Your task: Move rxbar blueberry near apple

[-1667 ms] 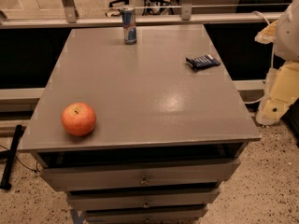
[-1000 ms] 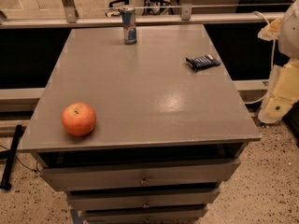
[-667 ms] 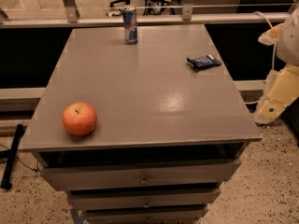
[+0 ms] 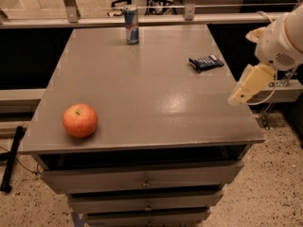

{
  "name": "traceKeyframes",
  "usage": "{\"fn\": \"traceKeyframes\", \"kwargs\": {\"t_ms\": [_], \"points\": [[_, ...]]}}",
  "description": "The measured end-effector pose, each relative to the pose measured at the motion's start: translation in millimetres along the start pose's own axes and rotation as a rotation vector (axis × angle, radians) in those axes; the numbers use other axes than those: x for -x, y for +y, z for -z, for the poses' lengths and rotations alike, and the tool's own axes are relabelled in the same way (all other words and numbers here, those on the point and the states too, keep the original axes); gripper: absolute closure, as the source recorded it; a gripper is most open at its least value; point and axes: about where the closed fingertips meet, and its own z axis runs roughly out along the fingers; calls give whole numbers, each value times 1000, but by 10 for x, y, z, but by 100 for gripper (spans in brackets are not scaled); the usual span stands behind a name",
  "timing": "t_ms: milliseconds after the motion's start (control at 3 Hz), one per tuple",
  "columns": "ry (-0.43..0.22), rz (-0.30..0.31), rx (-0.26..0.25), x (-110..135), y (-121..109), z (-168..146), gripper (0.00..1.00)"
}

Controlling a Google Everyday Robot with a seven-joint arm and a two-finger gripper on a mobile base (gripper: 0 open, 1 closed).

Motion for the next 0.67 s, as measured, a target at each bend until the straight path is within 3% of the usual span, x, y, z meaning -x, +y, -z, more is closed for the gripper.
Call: {"fn": "traceKeyframes", "kwargs": {"t_ms": [667], "points": [[-180,-119,-83,84,-631,-620,0]]}}
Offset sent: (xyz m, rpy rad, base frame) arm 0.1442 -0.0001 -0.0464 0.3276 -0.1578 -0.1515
